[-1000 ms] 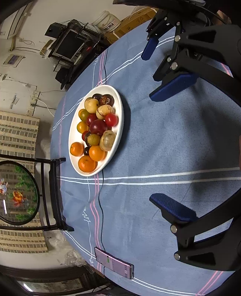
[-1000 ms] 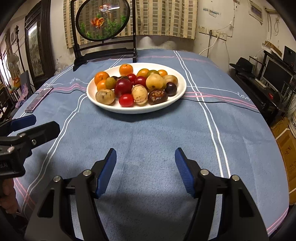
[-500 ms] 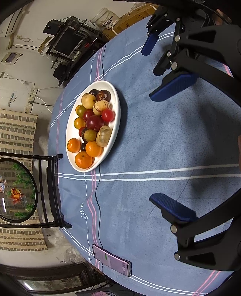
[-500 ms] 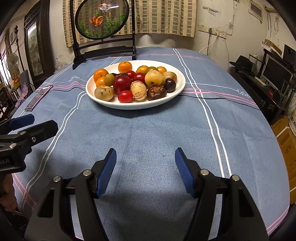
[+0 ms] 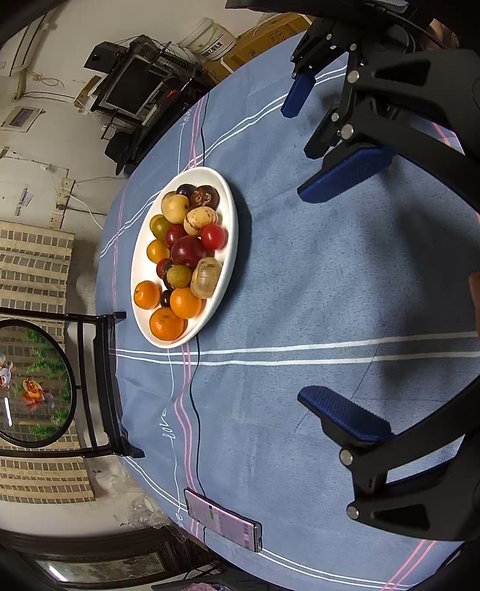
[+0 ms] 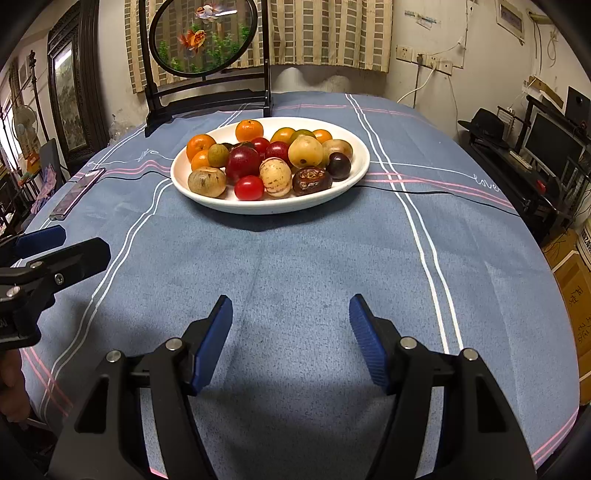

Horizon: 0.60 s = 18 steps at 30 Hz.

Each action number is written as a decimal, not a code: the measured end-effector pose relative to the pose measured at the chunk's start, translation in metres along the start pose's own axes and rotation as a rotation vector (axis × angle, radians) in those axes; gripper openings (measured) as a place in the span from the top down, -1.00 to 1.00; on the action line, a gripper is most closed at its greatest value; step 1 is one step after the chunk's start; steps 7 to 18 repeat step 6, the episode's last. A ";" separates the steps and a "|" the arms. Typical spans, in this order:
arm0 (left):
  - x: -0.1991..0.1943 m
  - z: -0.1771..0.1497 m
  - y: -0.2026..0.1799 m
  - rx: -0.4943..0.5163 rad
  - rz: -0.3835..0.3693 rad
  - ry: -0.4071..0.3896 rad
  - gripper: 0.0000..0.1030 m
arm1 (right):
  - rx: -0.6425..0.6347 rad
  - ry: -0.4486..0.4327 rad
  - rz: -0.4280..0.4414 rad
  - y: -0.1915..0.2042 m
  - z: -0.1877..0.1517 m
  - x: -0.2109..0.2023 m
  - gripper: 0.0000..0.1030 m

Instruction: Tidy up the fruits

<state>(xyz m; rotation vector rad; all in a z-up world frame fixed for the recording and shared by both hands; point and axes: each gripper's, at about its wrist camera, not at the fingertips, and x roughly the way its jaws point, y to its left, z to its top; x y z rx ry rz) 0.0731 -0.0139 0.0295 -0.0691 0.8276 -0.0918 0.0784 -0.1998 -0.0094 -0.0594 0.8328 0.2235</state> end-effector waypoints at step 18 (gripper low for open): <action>0.002 0.000 0.000 0.002 0.015 0.005 -0.96 | -0.003 0.003 0.002 0.001 -0.001 0.001 -0.28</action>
